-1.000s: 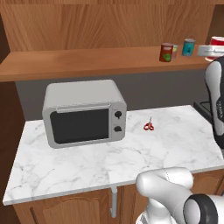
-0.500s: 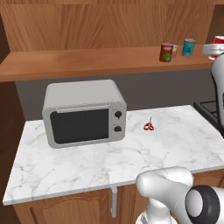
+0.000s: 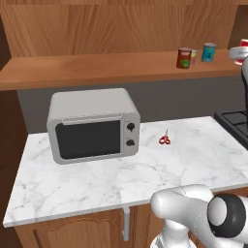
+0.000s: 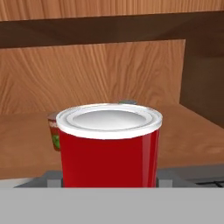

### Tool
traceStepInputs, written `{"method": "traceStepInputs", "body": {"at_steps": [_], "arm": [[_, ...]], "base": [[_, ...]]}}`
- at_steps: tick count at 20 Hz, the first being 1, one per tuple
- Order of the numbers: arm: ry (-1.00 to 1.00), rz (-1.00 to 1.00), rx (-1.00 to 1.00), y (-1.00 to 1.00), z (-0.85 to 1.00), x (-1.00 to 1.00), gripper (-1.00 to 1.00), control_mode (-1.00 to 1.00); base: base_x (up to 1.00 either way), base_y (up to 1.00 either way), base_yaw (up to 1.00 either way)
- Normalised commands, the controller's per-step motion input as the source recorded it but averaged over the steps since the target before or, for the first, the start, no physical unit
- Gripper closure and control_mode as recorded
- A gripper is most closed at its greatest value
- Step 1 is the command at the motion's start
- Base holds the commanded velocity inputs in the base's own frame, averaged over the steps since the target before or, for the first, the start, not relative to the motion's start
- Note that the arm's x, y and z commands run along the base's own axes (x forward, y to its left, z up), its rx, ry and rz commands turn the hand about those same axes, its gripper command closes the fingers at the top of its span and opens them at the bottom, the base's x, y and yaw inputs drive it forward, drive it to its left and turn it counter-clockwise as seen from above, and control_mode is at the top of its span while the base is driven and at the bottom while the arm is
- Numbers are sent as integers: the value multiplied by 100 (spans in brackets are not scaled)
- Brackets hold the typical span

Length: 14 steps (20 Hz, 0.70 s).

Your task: Stack two cans on top of the other two cans in the cabinet.

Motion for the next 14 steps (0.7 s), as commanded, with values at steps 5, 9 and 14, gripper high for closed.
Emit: {"method": "traceStepInputs", "body": {"at_steps": [5, 9, 14], "arm": [[2, 1, 0, -7, 0, 14, 100, -100], [4, 0, 0, -3, 0, 16, 100, -100], [4, 0, 0, 0, 0, 19, 100, -100]], "base": [[0, 0, 0], [0, 0, 0], [0, 0, 0]]}}
